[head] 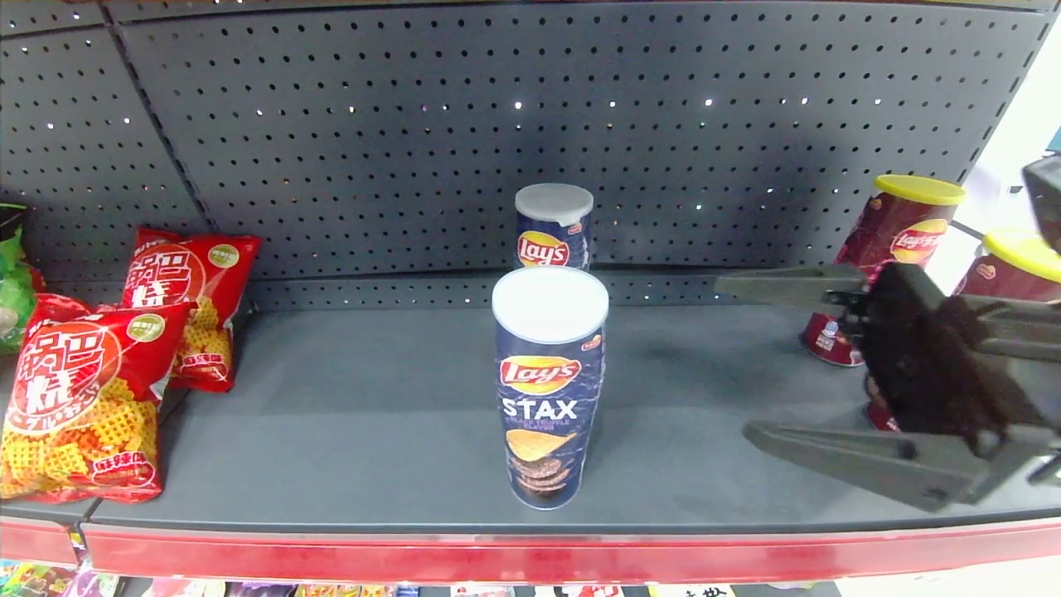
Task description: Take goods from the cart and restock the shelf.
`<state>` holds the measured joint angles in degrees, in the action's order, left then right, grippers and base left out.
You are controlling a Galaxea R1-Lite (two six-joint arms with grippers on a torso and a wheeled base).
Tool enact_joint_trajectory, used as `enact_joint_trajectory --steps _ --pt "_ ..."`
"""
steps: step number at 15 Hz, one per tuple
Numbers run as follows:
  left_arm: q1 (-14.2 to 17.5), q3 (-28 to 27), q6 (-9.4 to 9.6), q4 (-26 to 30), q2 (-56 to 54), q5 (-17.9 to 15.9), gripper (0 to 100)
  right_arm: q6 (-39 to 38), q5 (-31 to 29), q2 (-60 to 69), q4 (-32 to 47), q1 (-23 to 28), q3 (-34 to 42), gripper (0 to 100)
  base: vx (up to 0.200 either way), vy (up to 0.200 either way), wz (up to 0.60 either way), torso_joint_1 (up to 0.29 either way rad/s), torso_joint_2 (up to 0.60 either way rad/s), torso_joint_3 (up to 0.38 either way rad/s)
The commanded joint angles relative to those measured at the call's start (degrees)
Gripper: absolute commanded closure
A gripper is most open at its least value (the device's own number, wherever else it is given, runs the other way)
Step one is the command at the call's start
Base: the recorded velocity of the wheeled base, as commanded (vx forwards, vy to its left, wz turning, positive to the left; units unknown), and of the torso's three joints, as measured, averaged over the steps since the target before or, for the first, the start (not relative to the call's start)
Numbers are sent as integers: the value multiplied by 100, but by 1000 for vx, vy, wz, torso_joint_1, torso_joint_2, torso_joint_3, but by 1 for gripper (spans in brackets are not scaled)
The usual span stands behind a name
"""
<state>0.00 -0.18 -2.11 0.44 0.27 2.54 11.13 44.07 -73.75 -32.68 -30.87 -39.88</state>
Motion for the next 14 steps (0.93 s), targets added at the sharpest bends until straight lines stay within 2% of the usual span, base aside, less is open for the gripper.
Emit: enact_joint_trajectory --steps 1,4,6,8,9,10,11,12,14 --pt "0 1 0 0 8 1 0 -199 -12 1750 16 98 762 0 0 0 0 0 0 0" --pt "0 1 0 0 8 1 0 -735 58 3482 52 520 1667 0 0 0 0 0 0 0" --pt "0 1 0 0 8 1 0 -1043 32 4598 52 1065 2256 0 0 0 0 0 0 0" --pt "0 1 0 0 8 1 0 -1394 -91 5266 298 1505 2423 0 0 0 0 0 0 0" --pt "0 1 0 0 8 1 0 -1596 -346 5784 1291 2208 2247 0 0 0 0 0 0 0" --pt "0 1 0 0 8 1 0 -1676 -540 6022 1739 2489 2195 0 0 0 0 0 0 0" --pt "0 1 0 0 8 1 0 -1746 -768 6259 2073 2665 2168 0 0 0 0 0 0 0" --pt "0 1 0 0 8 1 0 -1755 -1243 6444 2679 2937 2098 0 0 0 0 0 0 0" --pt "0 1 0 0 8 1 0 -1755 -2315 6549 3383 2972 2151 0 0 0 0 0 0 0"
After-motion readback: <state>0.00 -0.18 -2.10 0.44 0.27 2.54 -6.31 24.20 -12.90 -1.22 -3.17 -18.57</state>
